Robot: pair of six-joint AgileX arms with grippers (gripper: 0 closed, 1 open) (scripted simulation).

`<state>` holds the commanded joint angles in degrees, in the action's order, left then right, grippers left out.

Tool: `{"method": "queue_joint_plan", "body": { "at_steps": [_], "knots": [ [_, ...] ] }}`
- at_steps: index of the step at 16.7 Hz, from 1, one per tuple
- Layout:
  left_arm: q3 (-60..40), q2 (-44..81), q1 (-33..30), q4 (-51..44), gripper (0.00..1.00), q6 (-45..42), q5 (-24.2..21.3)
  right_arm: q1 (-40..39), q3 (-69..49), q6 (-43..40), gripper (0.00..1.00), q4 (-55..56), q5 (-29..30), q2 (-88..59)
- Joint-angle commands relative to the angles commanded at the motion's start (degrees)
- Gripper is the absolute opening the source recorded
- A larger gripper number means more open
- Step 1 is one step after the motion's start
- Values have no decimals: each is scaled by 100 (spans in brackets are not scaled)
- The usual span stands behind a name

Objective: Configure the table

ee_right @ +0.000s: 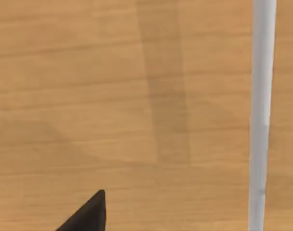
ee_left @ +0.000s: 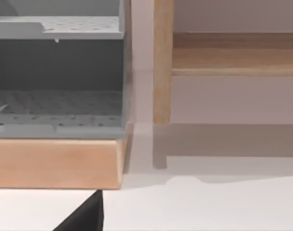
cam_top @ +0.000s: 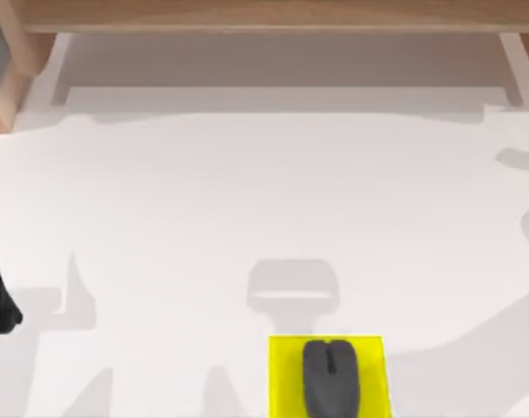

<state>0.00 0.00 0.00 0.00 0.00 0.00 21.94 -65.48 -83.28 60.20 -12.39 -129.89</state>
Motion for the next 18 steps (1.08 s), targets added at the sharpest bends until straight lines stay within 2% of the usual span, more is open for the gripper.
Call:
{"method": "queue_joint_plan", "body": {
  "at_steps": [6,18],
  "knots": [
    [0,0,0,0,100,0,0,-522,1207,1987,100,-1435,464,2641],
    [0,0,0,0,100,0,0,-1842,4979,6799,100,-4904,1101,10569]
  ]
}}
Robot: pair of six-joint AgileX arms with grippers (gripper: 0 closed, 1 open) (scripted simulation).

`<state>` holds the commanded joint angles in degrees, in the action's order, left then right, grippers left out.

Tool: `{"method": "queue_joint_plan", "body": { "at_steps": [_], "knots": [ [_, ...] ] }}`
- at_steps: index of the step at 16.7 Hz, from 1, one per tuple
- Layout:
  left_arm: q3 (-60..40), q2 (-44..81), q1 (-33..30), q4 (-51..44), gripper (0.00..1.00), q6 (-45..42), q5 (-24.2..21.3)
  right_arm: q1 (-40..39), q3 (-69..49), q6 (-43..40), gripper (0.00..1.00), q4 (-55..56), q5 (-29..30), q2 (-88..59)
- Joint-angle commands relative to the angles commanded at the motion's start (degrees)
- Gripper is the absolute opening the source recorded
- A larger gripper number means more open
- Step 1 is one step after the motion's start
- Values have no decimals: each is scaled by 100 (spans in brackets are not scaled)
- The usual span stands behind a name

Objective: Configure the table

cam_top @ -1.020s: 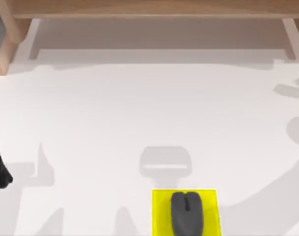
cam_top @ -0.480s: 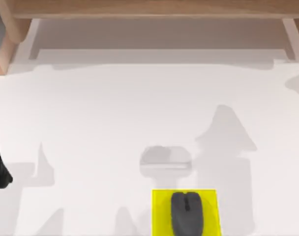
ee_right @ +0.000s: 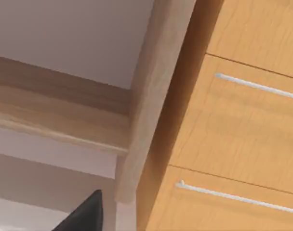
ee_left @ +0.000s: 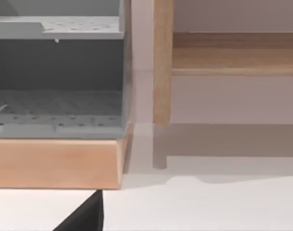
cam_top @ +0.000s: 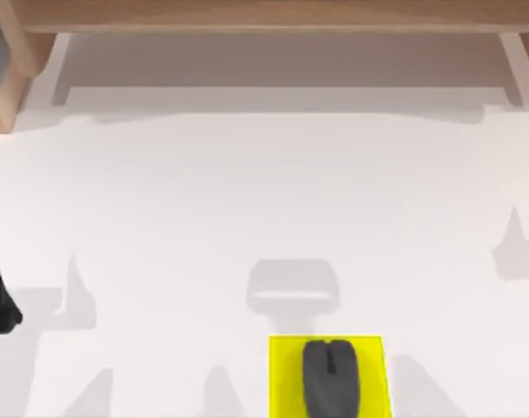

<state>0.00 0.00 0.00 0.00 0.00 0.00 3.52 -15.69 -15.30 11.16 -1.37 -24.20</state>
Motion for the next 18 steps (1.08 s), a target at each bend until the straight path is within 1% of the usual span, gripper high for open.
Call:
{"method": "queue_joint_plan", "body": {
  "at_steps": [4,7,14,16,18],
  "knots": [
    [0,0,0,0,100,0,0,-251,1036,1045,100,-758,91,1687],
    [0,0,0,0,100,0,0,-337,1484,1455,100,-1060,129,2308],
    [0,0,0,0,100,0,0,-352,1569,1530,100,-1116,137,2420],
    [-176,172,-56,10,100,3,27,-352,1569,1530,100,-1116,137,2420],
    [-598,584,-173,17,100,6,100,-352,1569,1530,100,-1116,137,2420]
  ]
}}
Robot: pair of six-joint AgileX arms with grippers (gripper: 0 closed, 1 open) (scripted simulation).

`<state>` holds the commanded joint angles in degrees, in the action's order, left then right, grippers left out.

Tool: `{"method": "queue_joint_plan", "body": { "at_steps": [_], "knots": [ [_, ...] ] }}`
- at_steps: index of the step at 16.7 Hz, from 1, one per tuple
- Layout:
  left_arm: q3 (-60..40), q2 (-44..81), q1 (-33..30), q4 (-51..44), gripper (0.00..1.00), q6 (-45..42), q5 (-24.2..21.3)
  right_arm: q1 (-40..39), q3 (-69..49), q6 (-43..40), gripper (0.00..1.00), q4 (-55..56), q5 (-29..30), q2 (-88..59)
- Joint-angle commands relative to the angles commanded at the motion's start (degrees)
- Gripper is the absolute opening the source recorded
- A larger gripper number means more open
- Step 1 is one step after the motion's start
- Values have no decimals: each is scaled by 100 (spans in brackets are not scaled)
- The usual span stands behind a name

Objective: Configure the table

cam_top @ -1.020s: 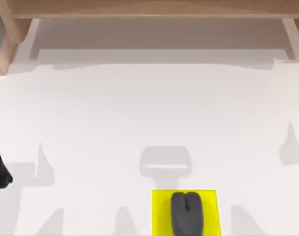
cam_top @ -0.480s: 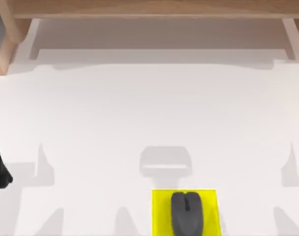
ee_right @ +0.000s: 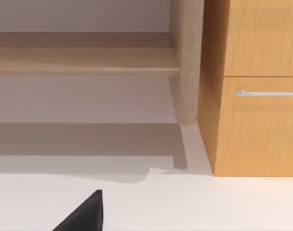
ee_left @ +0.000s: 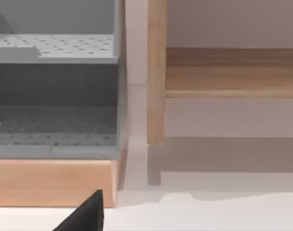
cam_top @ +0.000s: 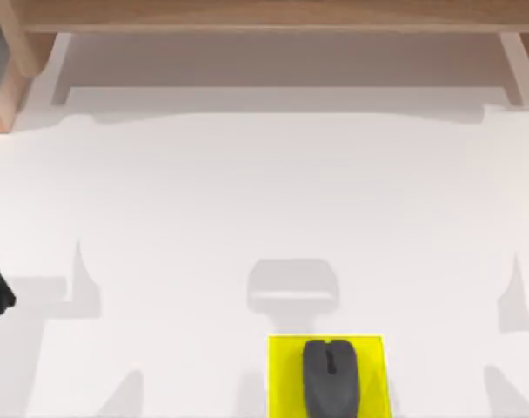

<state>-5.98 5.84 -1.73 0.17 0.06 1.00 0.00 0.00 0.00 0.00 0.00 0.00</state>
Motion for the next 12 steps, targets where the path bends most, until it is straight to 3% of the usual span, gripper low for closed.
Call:
{"method": "queue_joint_plan", "body": {
  "at_steps": [5,12],
  "knots": [
    [-1994,1922,-452,-40,100,-8,373,0,0,0,100,0,0,0],
    [-5921,5708,-1223,-201,100,-36,1149,0,0,0,100,0,0,0]
  ]
}}
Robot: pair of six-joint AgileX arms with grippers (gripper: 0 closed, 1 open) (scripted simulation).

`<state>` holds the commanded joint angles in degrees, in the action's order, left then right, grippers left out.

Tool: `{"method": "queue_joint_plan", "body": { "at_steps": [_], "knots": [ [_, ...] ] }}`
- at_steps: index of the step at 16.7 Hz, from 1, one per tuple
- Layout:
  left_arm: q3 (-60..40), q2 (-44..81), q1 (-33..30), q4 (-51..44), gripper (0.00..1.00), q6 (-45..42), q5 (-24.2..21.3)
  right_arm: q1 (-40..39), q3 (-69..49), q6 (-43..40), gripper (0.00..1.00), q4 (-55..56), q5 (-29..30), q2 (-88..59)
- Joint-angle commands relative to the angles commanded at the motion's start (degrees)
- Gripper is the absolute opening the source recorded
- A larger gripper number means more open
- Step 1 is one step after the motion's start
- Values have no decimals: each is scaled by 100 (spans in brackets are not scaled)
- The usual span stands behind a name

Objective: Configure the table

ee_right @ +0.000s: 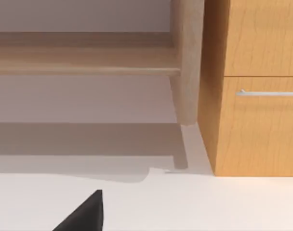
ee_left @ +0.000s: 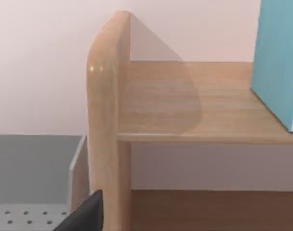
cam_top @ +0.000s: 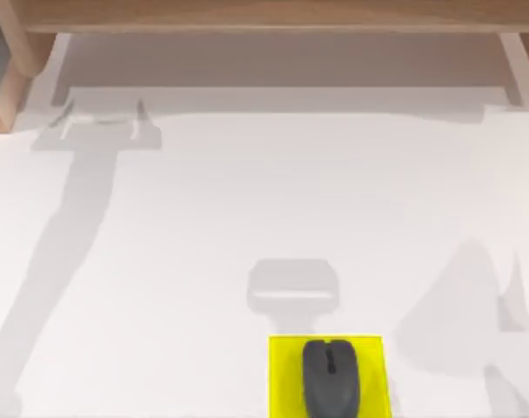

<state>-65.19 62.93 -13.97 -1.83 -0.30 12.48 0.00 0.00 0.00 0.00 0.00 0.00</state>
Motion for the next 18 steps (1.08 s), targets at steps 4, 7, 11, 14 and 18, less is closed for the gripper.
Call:
{"method": "queue_joint_plan", "body": {
  "at_steps": [4,7,11,14,18],
  "knots": [
    [-2122,2068,-411,-84,100,-15,413,0,0,0,100,0,0,0],
    [-3404,3289,-663,-122,100,-20,645,0,0,0,100,0,0,0],
    [-4439,4247,-881,-139,100,-17,822,0,0,0,100,0,0,0],
    [-4595,4393,-919,-140,100,-16,850,0,0,0,100,0,0,0],
    [-4589,4393,-890,-145,100,-15,835,0,0,0,100,0,0,0]
  ]
}}
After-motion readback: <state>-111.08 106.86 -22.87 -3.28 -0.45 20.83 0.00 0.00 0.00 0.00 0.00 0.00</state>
